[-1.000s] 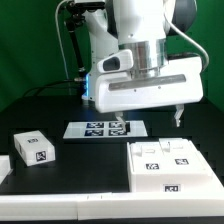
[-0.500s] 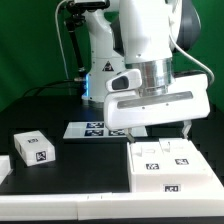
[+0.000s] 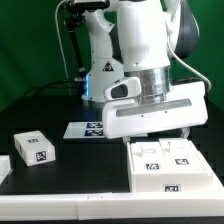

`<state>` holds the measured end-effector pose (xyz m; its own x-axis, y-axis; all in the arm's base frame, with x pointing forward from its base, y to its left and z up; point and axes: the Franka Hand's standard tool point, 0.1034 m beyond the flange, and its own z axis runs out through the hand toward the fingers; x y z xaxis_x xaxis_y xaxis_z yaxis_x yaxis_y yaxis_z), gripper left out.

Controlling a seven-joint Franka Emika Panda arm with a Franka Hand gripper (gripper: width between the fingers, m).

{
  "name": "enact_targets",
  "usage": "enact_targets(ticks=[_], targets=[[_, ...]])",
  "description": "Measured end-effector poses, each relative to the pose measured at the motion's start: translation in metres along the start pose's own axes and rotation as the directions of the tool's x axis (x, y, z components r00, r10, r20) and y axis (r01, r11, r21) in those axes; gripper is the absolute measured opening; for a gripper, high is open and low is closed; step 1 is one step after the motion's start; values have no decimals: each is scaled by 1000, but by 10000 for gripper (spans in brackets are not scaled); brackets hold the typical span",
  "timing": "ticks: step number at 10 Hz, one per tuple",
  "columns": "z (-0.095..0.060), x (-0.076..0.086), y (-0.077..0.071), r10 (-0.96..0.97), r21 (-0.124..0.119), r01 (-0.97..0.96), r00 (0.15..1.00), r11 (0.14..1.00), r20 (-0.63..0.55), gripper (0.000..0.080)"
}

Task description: Assemble cabinet

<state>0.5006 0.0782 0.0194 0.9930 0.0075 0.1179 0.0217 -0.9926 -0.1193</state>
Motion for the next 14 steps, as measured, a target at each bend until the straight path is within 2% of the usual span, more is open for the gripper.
enact_targets(ticks=[4, 7, 8, 9, 12, 13, 14], targets=[[11, 1, 14, -32, -6, 32, 999, 999, -6, 797], [12, 1, 9, -42, -4, 42, 999, 999, -9, 797], [12, 2, 9, -46, -4, 46, 999, 999, -10, 735], [12, 4, 10, -52, -5, 52, 999, 999, -15, 735], [13, 7, 10, -62, -4, 62, 998, 998, -19, 319], [13, 6, 10, -62, -4, 62, 998, 998, -16, 319], [13, 6, 11, -68, -4, 67, 998, 998, -14, 203]])
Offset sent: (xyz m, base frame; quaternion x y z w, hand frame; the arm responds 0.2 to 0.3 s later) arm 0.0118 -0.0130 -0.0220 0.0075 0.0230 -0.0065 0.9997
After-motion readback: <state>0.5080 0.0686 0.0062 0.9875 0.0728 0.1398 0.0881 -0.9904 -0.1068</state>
